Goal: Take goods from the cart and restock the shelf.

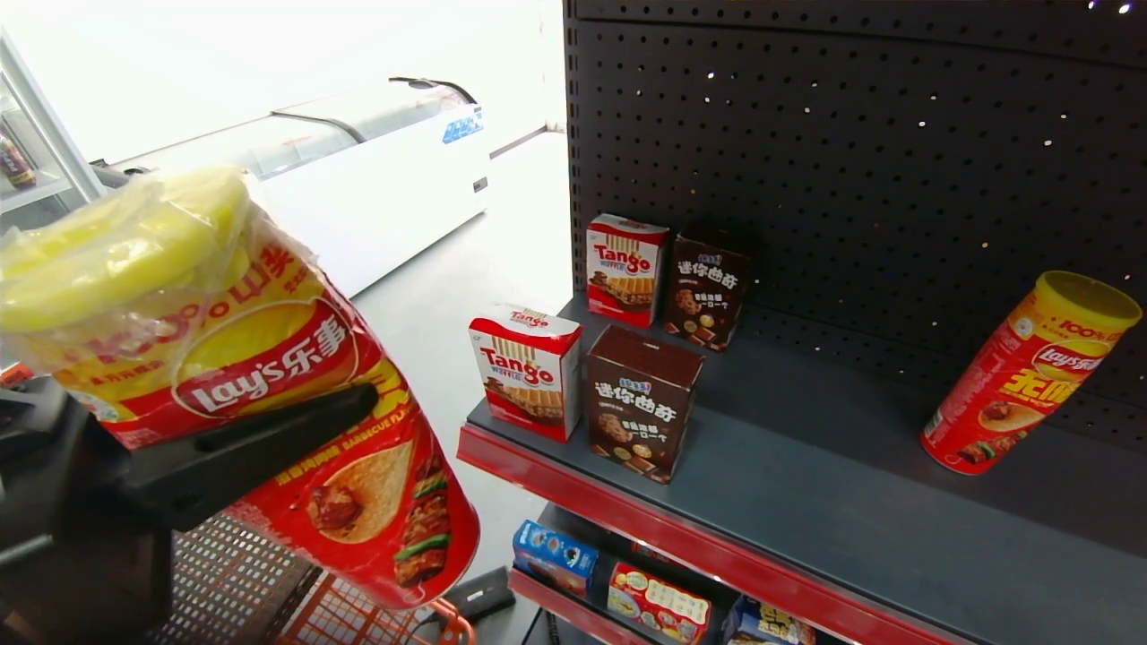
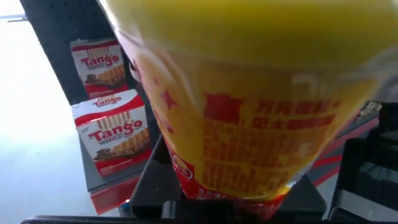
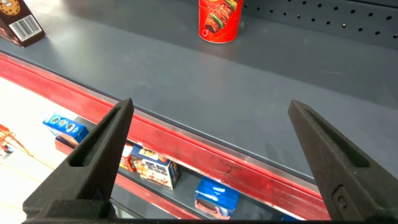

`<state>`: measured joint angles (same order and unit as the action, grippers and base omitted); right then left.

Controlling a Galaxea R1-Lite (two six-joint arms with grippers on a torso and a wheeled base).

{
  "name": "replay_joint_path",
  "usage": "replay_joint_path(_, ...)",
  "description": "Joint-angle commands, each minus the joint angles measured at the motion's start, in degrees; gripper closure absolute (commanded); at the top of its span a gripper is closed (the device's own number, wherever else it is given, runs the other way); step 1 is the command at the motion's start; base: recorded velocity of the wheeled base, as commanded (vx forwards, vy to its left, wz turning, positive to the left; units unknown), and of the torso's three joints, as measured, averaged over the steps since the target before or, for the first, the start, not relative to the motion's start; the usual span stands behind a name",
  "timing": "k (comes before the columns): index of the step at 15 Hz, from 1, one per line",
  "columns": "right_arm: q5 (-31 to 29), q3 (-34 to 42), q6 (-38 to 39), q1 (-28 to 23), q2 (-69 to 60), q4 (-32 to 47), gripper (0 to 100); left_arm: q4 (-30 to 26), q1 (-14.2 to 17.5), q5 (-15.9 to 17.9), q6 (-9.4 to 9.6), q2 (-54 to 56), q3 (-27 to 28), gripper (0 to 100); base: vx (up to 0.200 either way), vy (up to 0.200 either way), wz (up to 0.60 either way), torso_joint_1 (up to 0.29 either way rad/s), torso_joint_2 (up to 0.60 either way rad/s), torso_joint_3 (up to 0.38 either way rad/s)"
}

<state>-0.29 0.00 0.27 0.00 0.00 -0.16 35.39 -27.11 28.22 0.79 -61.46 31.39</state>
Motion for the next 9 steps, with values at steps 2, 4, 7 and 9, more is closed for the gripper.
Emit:
replay_joint_path(2,-0.1,0.0,0.0,0.0,0.0,0.0,0,0.1,-1.2,1.7,0.00,-0.6,-0.2,100,0.000,0.000,0.00,0.000,0.00,0.000)
replay_joint_path(4,0.0,0.0,0.0,0.0,0.0,0.0,0,0.2,-1.2,1.8,0.00,-0.5,-0.3,100,0.000,0.000,0.00,0.000,0.00,0.000)
replay_joint_path(7,0.0,0.0,0.0,0.0,0.0,0.0,0,0.2,-1.3,2.0,0.09,-0.8,-0.2,100,0.000,0.000,0.00,0.000,0.00,0.000)
replay_joint_path(9,0.0,0.0,0.0,0.0,0.0,0.0,0,0.3,-2.4,3.0,0.00,-1.6,0.5,100,0.000,0.000,0.00,0.000,0.00,0.000)
